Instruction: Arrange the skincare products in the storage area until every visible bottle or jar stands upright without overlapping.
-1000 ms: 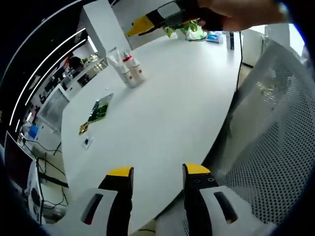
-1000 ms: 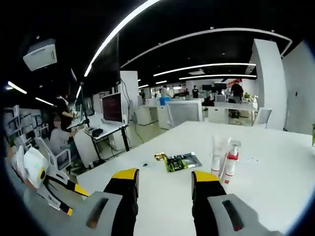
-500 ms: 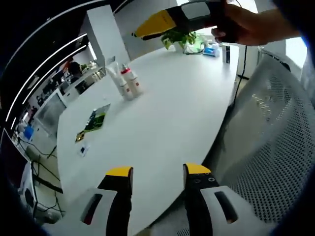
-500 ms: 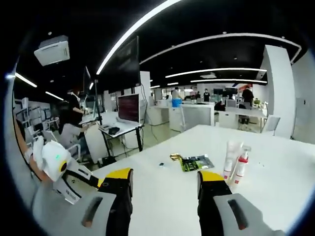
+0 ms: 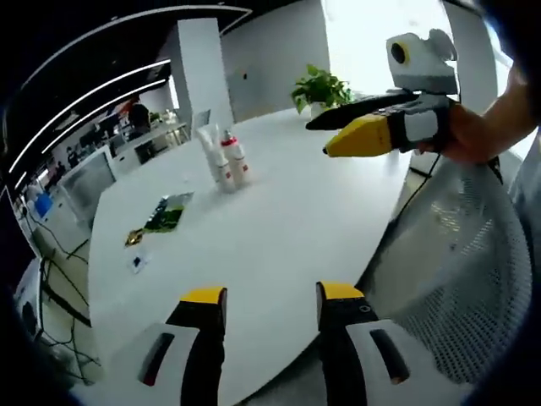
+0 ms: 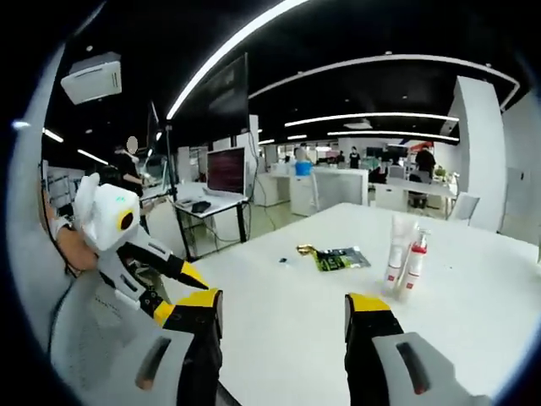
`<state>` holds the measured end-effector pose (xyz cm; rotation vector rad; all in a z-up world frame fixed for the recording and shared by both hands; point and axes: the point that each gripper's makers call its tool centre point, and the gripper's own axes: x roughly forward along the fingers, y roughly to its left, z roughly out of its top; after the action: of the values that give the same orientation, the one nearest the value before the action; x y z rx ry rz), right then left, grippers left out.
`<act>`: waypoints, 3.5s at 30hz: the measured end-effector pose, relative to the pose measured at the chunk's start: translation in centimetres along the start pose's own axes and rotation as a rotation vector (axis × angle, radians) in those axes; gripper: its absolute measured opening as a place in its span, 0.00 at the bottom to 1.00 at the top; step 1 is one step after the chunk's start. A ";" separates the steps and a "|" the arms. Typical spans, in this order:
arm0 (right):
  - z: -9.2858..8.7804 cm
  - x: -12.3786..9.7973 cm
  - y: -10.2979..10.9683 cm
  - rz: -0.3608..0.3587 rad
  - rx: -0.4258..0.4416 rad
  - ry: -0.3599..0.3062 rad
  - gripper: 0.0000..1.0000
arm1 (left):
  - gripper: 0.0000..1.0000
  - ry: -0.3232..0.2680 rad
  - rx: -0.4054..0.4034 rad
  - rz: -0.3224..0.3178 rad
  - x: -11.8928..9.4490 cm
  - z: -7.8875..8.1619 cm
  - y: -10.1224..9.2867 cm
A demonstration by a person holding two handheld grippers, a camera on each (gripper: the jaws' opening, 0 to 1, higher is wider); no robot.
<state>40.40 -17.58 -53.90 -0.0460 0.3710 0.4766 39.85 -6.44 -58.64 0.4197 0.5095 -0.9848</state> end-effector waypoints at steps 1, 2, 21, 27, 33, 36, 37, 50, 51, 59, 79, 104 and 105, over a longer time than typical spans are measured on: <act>0.2 0.1 -0.5 -0.024 0.013 0.004 0.54 | 0.40 -0.002 0.005 -0.008 0.0 0.1 -0.2; 0.9 0.1 -1.1 -0.040 -0.009 -0.032 0.53 | 0.40 -0.003 0.012 -0.019 0.1 0.1 -0.5; -0.6 -1.2 -1.0 -0.077 0.008 0.056 0.55 | 0.43 -0.042 -0.232 -0.093 0.2 1.2 1.0; -0.8 -1.9 -0.2 -0.064 -0.027 0.085 0.56 | 0.49 -0.055 -0.254 -0.056 1.8 2.0 5.0; -1.9 -3.0 -0.2 -0.100 -0.064 0.120 0.57 | 0.59 -0.047 -0.214 -0.037 3.1 3.4 8.4; -1.6 -2.8 -0.8 -0.127 -0.055 0.105 0.57 | 0.62 -0.065 -0.208 -0.022 3.7 4.9 10.4; -1.6 -2.8 -1.1 -0.142 -0.060 0.103 0.57 | 0.63 -0.079 -0.185 -0.016 3.9 5.7 11.2; -2.3 -2.0 -0.1 -0.134 -0.257 0.145 0.54 | 0.72 -0.117 -0.095 0.001 6.0 10.6 15.6; -2.5 -2.3 -0.7 -0.154 -0.249 0.150 0.54 | 0.72 -0.111 -0.100 0.000 6.2 10.7 15.6; -2.7 -2.8 -1.3 -0.183 -0.221 0.143 0.54 | 0.73 -0.077 -0.075 -0.016 7.2 10.5 15.0; -0.6 -2.7 -0.1 -0.101 -0.079 0.022 0.62 | 0.78 0.024 -0.020 0.002 12.0 9.4 18.3; -1.3 -2.8 -0.5 -0.115 -0.089 0.056 0.54 | 0.86 0.176 -0.039 0.027 22.6 7.6 24.7; -1.4 -2.8 -0.6 -0.116 -0.086 0.060 0.54 | 0.86 0.182 -0.038 0.032 23.0 7.4 25.3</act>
<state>37.89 -19.51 -54.23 -0.1653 0.4045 0.3765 73.79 -13.64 -63.38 0.4851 0.6829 -0.9095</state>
